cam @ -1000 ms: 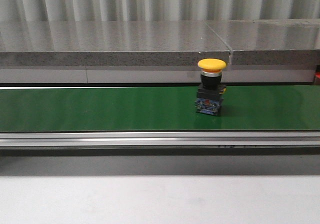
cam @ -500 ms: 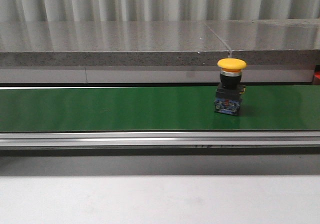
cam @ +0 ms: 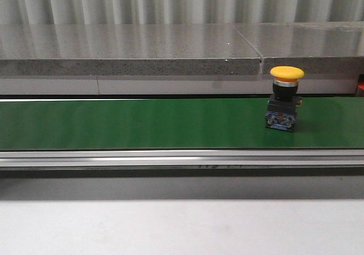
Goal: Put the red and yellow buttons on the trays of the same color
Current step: 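Grasp the yellow button at the belt's far end with the right gripper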
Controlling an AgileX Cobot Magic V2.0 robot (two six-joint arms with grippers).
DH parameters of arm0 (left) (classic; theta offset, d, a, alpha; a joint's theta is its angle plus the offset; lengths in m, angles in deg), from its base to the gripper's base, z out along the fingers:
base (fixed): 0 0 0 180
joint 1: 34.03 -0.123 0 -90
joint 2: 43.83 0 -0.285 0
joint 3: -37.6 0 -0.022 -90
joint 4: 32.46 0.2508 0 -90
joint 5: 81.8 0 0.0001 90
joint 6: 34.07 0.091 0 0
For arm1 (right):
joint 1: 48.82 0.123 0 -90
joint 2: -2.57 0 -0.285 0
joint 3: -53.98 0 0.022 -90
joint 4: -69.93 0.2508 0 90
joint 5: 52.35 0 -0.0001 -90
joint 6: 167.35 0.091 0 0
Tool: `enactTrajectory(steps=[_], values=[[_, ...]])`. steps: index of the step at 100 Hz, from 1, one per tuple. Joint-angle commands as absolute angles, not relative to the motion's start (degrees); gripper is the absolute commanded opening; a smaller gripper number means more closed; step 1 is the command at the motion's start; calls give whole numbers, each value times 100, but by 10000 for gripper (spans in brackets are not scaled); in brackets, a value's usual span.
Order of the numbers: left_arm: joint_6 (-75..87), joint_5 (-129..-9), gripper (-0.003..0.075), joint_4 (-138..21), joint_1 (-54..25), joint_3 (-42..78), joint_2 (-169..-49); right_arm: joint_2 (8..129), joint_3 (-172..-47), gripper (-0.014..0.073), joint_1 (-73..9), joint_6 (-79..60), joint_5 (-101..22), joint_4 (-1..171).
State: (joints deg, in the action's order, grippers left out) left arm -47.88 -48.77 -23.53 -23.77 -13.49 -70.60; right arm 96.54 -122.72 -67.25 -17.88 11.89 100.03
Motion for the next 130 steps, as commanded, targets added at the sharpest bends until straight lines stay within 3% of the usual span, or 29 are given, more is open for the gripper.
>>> enactTrajectory(steps=[1, 48, 117, 130], values=[[-4794, -5278, -20, -2328, -2333, -1205, -7111, 9201, -11978, 531, -6489, -1889, 908, 10089], [-4794, -5278, -20, -2328, -2333, -1205, -7111, 8993, -10706, 531, -5172, -1889, -319, 9983], [-4794, -5278, -20, -2328, -2333, -1205, -7111, 9467, -10699, 530, -5138, -2019, -1359, 9978], [-4794, -5278, -20, -2328, -2333, -1205, -7111, 9684, -10699, 463, -5138, -2019, -1582, 9978]])
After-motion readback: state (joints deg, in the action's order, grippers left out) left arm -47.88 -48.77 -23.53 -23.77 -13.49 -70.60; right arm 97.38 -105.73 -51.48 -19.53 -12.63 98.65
